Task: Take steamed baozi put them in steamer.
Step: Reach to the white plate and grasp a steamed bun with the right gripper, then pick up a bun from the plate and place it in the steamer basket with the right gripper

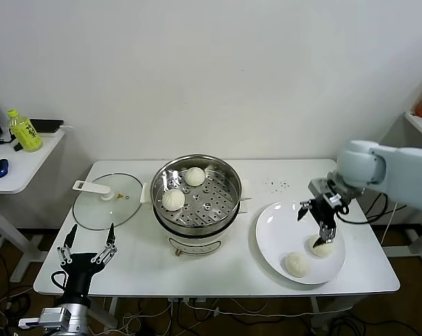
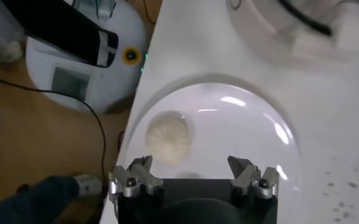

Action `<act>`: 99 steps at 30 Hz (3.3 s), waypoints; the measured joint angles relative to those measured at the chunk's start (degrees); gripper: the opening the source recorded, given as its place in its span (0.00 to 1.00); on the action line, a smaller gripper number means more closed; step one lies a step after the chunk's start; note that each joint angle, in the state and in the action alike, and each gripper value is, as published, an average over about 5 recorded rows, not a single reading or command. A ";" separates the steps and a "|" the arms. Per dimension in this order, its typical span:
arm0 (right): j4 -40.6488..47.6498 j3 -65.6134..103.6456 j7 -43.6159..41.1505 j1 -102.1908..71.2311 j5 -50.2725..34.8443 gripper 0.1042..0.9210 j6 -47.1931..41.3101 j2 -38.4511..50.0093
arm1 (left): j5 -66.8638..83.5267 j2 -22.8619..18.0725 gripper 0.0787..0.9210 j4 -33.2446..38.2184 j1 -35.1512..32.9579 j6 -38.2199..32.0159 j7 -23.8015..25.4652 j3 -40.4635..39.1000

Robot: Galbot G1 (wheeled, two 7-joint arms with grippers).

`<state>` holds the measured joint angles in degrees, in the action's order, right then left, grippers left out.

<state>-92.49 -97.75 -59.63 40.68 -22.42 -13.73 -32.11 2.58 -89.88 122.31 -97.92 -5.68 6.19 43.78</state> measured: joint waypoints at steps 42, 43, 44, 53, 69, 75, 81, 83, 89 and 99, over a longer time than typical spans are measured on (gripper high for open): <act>6.55 7.60 4.10 -17.15 2.67 0.88 -3.06 -4.96 | 1.53 0.13 0.88 -2.87 0.36 0.03 0.00 0.00; 6.63 7.65 4.10 -17.28 2.71 0.88 -3.07 -4.96 | 1.56 0.13 0.88 -2.88 0.36 0.04 0.00 0.02; 6.69 7.70 4.09 -17.39 2.74 0.88 -3.08 -4.98 | 1.58 0.13 0.88 -2.90 0.37 0.05 0.00 0.04; 7.45 8.05 4.02 -18.13 2.80 0.88 -3.25 -5.41 | 1.67 0.14 0.88 -3.24 0.58 0.09 0.00 0.03; 7.66 8.92 4.01 -19.38 2.84 0.76 -3.37 -5.01 | 1.72 0.23 0.88 -3.27 0.73 0.12 -0.01 0.16; 7.60 9.23 3.93 -19.47 3.09 0.72 -3.34 -4.96 | 1.72 0.23 0.88 -3.25 0.74 0.16 -0.01 0.17; 7.34 9.64 3.93 -19.76 3.39 0.68 -3.28 -4.64 | 1.72 0.23 0.88 -3.13 0.65 0.16 -0.02 0.19; 7.20 9.87 3.89 -19.69 3.38 0.68 -3.18 -4.41 | 1.71 0.23 0.88 -3.08 0.65 0.16 -0.02 0.19; 6.52 10.61 3.43 -18.72 3.39 0.68 -2.62 -3.78 | 1.67 0.23 0.88 -3.03 0.76 0.19 -0.03 0.18; 4.02 10.10 0.85 -10.15 3.18 0.68 0.88 -4.64 | 0.96 0.29 0.88 -2.88 0.80 0.41 -0.01 0.34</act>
<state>-88.47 -87.65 -58.78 30.53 -19.24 -12.84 -36.76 3.54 -89.59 119.44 -97.12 -5.27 6.17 44.12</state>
